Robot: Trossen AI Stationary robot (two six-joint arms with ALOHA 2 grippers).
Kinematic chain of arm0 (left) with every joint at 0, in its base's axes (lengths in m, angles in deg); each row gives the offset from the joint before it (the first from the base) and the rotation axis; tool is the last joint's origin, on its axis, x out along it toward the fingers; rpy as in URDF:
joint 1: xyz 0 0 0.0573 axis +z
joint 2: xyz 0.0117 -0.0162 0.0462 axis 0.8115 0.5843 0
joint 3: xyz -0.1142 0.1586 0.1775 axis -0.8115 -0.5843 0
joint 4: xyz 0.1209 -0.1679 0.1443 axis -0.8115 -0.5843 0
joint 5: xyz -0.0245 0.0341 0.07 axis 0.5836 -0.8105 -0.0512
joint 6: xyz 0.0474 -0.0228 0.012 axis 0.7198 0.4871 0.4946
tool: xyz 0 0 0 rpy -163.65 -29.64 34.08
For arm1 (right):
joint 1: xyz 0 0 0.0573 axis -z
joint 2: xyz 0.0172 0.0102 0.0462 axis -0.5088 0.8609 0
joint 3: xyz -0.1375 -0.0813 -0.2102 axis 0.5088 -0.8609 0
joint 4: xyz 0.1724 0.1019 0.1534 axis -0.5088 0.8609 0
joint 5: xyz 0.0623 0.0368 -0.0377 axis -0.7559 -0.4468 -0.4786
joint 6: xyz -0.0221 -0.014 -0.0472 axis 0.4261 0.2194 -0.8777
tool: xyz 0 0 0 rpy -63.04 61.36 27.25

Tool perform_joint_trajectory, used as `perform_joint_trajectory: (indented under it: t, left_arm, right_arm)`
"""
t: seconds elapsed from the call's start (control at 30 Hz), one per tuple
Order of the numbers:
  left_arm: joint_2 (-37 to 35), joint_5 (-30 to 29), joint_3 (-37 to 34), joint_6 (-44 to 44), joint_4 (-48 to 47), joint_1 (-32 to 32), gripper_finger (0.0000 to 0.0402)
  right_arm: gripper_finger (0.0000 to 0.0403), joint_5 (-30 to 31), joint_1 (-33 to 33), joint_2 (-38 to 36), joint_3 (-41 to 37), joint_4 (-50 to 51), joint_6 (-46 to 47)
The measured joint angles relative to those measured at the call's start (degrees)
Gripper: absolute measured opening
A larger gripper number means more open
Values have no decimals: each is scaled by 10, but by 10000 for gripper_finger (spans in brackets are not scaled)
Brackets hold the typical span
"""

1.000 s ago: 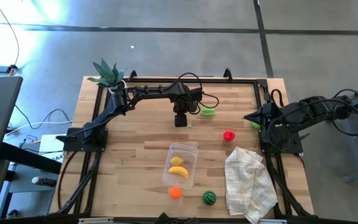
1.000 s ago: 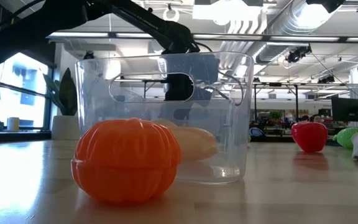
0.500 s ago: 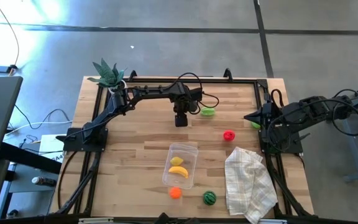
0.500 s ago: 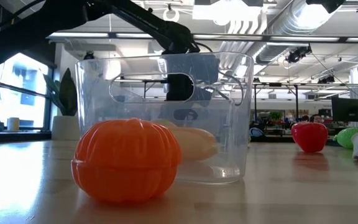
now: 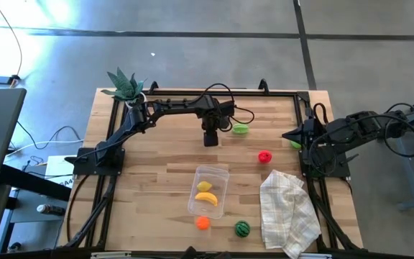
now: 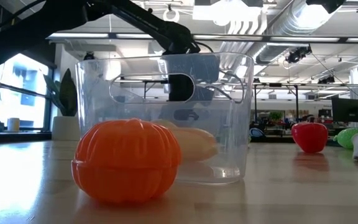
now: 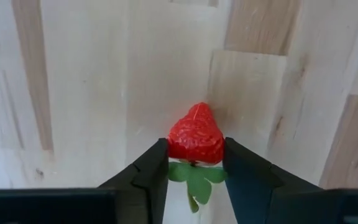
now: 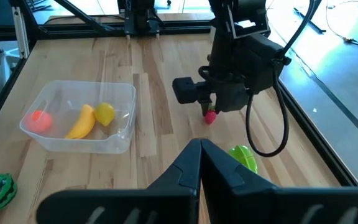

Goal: Pick and placing Produce into tupperware
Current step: Put the strawberry into the transparent bin

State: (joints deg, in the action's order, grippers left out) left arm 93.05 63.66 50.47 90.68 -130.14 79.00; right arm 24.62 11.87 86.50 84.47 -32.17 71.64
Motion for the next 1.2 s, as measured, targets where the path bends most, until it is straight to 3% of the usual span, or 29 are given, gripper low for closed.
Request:
perform_joint_trajectory:
  t: [0.2, 0.47, 0.9, 1.07, 1.2]
  left_arm:
    - [0, 14, 0, 0, 2, 0, 142]
    - [0, 60, 34, 35, -9, 0, 120]
    - [-2, 111, 213, 117, -164, -13, 121]
    - [-48, 164, 197, 155, -172, -34, 123]
    - [-70, 166, 211, 179, -203, -61, 123]
  right_arm:
    - [0, 0, 0, 0, 0, 0, 0]
    - [0, 0, 0, 0, 0, 0, 0]
    - [0, 0, 0, 0, 0, 0, 0]
    - [0, 0, 0, 0, 0, 0, 0]
    - [0, 0, 0, 0, 0, 0, 0]
